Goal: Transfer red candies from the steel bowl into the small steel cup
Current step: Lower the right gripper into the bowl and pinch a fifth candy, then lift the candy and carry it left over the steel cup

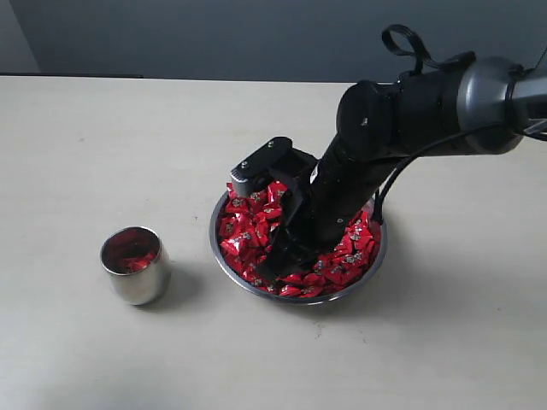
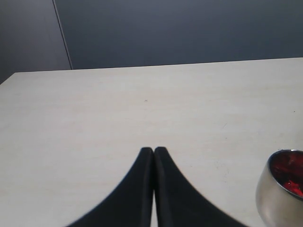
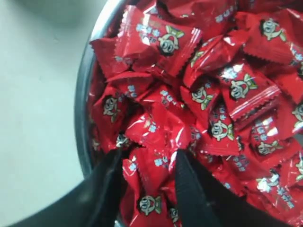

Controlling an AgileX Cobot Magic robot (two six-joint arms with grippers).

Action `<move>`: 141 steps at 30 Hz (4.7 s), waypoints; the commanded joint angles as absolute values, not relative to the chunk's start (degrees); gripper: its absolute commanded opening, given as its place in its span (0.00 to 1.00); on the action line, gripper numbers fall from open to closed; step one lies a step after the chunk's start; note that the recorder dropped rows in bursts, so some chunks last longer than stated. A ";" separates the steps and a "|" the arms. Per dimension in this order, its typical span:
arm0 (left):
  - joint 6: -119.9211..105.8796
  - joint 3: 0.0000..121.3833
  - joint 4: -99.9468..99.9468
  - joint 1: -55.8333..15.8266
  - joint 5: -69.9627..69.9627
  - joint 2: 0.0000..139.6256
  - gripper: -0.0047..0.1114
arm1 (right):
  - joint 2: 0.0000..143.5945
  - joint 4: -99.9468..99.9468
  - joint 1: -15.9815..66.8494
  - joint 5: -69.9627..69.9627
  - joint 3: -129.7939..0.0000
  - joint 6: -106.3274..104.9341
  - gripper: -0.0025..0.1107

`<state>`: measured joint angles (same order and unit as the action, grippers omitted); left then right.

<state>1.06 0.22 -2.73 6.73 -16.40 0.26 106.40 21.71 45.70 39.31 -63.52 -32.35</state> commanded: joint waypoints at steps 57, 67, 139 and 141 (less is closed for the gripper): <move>1.12 0.00 -2.60 6.77 -16.31 0.00 0.04 | 110.56 18.62 45.78 36.32 -66.73 -30.98 0.35; 1.12 0.00 -2.60 6.77 -16.31 0.00 0.04 | 112.26 18.40 45.78 36.20 -66.63 -30.98 0.35; 1.12 0.00 -2.60 6.77 -16.31 0.00 0.04 | 105.82 36.74 45.30 28.75 -75.46 -42.27 0.01; 1.12 0.00 -2.60 6.77 -16.31 0.00 0.04 | 108.30 41.96 45.30 33.98 -79.48 -47.69 0.01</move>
<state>1.06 0.22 -2.73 6.73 -16.40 0.26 106.53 36.90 45.52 29.86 -76.42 -41.94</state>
